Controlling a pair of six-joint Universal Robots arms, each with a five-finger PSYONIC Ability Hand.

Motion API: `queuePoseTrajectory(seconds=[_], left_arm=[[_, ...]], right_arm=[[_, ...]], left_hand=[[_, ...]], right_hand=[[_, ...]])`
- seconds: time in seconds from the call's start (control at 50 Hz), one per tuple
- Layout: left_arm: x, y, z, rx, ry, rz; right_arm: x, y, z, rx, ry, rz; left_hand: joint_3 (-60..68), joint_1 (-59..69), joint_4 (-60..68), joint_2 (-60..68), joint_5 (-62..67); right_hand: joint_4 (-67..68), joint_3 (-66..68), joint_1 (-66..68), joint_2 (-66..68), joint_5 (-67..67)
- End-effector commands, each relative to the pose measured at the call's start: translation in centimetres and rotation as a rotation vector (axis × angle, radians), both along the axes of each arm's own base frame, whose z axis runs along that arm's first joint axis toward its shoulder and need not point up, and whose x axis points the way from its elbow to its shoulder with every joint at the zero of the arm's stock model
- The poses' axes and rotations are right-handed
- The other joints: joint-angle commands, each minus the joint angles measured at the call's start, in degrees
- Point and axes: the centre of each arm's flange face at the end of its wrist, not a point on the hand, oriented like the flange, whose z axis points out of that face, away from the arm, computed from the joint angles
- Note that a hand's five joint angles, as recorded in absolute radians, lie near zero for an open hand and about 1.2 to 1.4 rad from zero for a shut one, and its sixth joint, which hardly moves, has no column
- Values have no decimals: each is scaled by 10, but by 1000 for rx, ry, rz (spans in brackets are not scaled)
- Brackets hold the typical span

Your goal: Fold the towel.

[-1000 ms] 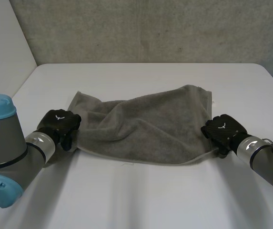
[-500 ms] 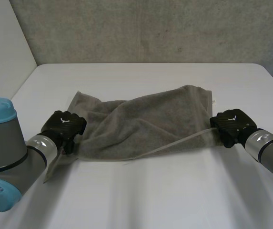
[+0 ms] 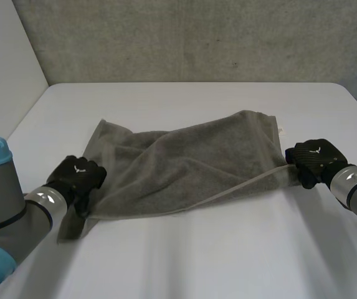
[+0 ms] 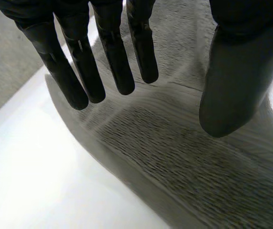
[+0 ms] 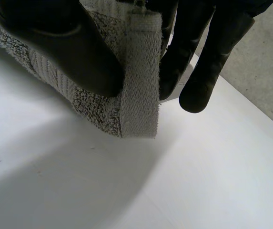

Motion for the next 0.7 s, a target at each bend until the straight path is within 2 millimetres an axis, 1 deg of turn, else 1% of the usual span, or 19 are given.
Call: queuePoseTrajectory(seconds=[0.02,0.1,0.22,0.28,0.36,0.5,0.54,0.56,0.6,0.66,0.7], left_arm=[[5,18,-3,78,-15,3],[4,24,0,88,17,0],[5,26,9,95,91,32],[5,28,9,104,109,43],[6,31,2,134,131,57],[6,28,-1,117,138,61],[4,24,-7,115,137,57],[4,24,-7,115,137,57],[1,23,-16,124,129,52],[1,21,-20,128,125,53],[0,18,-24,124,123,52]], right_arm=[[-1,0,0,0,2,-4],[0,0,0,0,3,-2],[0,1,-1,7,3,1],[0,1,-1,7,3,1],[1,2,-1,10,1,8],[2,3,-1,11,-1,12],[2,3,-2,13,-1,12],[2,3,-2,13,-1,12],[1,3,-1,11,-1,11],[1,3,-1,11,-1,9],[0,2,0,8,0,5]], left_hand=[[-55,-58,-61,-60,-148],[-58,-61,-65,-64,-152],[-66,-69,-73,-72,-160],[-68,-71,-75,-74,-162],[-88,-91,-95,-94,-182],[-88,-91,-95,-94,-182],[-85,-88,-92,-90,-179],[-85,-88,-91,-90,-179],[-82,-85,-88,-87,-175],[-78,-81,-85,-84,-172],[-50,-53,-56,-55,-144]], right_hand=[[31,32,34,40,30],[31,32,34,40,30],[31,32,34,40,30],[31,32,34,40,30],[31,32,34,40,30],[31,32,34,40,30],[31,32,34,40,30],[31,32,34,40,30],[31,32,34,40,30],[31,32,34,40,30],[31,32,34,40,30]])
